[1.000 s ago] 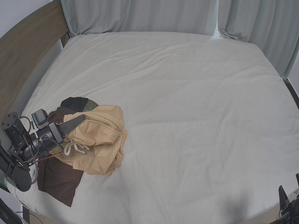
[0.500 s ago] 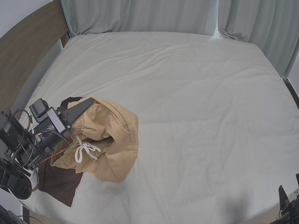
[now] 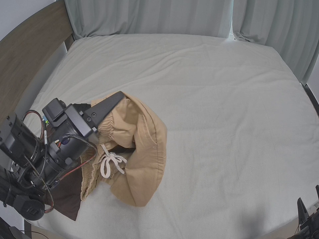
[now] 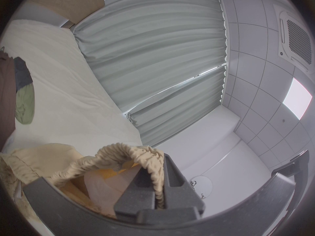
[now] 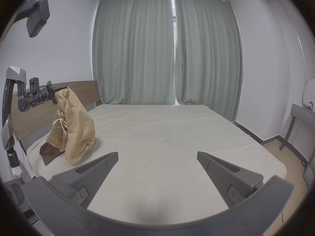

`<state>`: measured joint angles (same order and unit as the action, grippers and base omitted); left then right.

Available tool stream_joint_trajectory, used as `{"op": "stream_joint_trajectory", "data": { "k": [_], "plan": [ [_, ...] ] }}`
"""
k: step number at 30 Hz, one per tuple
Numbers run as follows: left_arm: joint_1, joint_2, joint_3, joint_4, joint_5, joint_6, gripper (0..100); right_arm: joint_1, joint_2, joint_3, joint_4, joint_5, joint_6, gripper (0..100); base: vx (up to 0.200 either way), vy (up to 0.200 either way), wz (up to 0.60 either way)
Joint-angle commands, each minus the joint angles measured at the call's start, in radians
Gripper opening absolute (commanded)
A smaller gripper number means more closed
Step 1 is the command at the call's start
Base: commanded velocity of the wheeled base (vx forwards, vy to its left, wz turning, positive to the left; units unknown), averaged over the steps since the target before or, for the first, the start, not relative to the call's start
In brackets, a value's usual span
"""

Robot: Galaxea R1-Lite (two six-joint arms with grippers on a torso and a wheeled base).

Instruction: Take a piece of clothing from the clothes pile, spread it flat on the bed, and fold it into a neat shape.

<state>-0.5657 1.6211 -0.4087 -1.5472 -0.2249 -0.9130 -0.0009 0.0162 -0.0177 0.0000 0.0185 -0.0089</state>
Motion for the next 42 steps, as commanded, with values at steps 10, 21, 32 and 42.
{"op": "stream_joint_trajectory", "data": {
  "k": [10,21,32,42],
  "plan": [
    [-0.178,0.129,-0.079,-0.001,0.039,0.003,0,-0.001,-0.016,0.018,0.0,0.0,0.0,100,0.0,0.0,0.0],
    [-0.292,0.322,-0.186,-0.002,0.041,0.003,0,-0.001,-0.016,0.018,0.0,0.001,-0.002,100,0.0,0.0,0.0],
    [-0.364,0.461,-0.364,-0.001,0.025,0.0,0,0.001,-0.016,0.018,0.0,0.0,-0.002,100,0.0,0.0,0.0],
    [-0.43,0.468,-0.544,-0.001,0.013,-0.043,0,-0.001,-0.016,0.018,0.0,0.0,-0.002,100,0.0,0.0,0.0]
  ]
}}
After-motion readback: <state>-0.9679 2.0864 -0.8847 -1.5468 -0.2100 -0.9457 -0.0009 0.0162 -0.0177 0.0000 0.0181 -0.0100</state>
